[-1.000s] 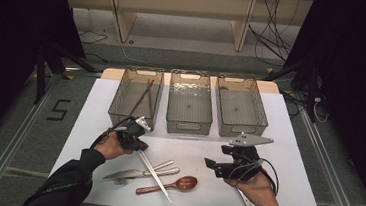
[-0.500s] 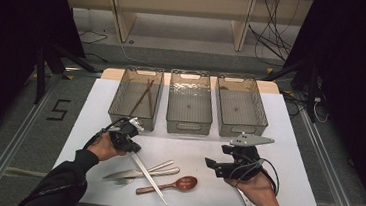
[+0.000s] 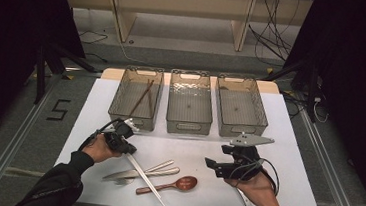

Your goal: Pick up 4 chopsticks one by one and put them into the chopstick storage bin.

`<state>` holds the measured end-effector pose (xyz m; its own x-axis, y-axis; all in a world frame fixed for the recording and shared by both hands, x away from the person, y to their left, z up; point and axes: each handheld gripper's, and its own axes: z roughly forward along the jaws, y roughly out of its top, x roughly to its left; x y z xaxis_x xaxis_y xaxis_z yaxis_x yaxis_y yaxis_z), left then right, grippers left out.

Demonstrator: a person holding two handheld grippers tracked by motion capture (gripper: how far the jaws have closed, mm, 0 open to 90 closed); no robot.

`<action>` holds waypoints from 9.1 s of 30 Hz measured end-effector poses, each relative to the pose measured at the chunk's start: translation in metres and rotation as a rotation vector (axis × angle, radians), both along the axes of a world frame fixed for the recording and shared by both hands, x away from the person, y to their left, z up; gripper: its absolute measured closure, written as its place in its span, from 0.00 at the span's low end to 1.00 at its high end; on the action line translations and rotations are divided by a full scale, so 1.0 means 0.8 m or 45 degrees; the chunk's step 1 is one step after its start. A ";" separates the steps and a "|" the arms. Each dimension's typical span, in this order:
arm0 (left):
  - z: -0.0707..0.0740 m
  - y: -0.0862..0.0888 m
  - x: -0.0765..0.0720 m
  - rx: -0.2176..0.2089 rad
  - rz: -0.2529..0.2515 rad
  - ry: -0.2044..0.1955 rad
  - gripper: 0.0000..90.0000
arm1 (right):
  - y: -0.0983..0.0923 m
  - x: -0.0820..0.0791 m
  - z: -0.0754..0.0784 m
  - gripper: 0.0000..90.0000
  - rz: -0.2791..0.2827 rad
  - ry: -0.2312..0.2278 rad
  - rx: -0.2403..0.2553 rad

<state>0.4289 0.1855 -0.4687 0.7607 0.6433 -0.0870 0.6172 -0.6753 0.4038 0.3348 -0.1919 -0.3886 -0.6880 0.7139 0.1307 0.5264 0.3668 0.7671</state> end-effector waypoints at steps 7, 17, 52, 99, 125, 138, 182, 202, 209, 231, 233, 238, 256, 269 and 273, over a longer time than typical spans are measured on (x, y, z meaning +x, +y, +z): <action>0.000 0.007 -0.005 0.006 0.008 0.018 0.95 | 0.000 0.000 0.000 0.31 0.002 -0.001 0.001; 0.003 0.022 -0.017 0.016 0.036 0.049 0.95 | 0.001 0.000 0.000 0.31 0.002 0.000 0.001; 0.023 0.026 -0.005 -0.086 0.007 -0.143 0.79 | 0.004 0.001 -0.002 0.31 0.020 0.017 -0.011; 0.005 -0.015 0.019 0.227 -0.222 -0.005 0.58 | 0.005 0.001 -0.002 0.31 0.029 0.018 -0.008; 0.009 -0.029 0.014 0.304 -0.318 0.014 0.92 | 0.005 0.001 -0.002 0.31 0.033 0.022 -0.016; 0.012 -0.027 0.008 0.316 -0.343 -0.039 0.93 | 0.005 0.001 -0.002 0.31 0.031 0.019 -0.013; 0.135 0.026 0.066 -0.277 0.191 -0.346 0.93 | 0.004 0.002 -0.001 0.31 0.022 0.017 0.001; 0.138 0.041 0.121 -0.245 0.342 -0.476 0.93 | 0.003 0.002 -0.001 0.31 0.028 0.018 0.003; 0.120 0.045 0.129 -0.230 0.377 -0.460 0.93 | 0.003 0.002 0.000 0.31 0.027 0.015 0.004; 0.073 0.051 0.135 -0.202 0.454 -0.357 0.92 | 0.003 0.002 0.000 0.31 0.032 0.018 0.006; 0.070 0.050 0.135 -0.177 0.453 -0.343 0.91 | 0.003 0.002 0.000 0.31 0.030 0.016 0.006; 0.079 0.049 0.127 -0.234 0.445 -0.352 0.67 | 0.004 0.002 0.000 0.31 0.032 0.021 0.006; 0.129 0.039 0.040 -0.325 0.252 -0.413 0.29 | 0.005 0.000 0.000 0.31 0.026 0.017 0.007; 0.113 0.016 -0.007 -0.209 0.062 -0.325 0.20 | 0.004 -0.001 0.001 0.31 0.025 -0.002 0.011; 0.109 0.010 -0.015 -0.181 0.016 -0.313 0.19 | 0.003 -0.001 0.002 0.31 0.024 -0.005 0.014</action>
<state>0.4172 0.1933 -0.3814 0.7622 0.6473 0.0090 0.4969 -0.5938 0.6329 0.3339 -0.1897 -0.3870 -0.7015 0.6996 0.1361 0.5168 0.3679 0.7730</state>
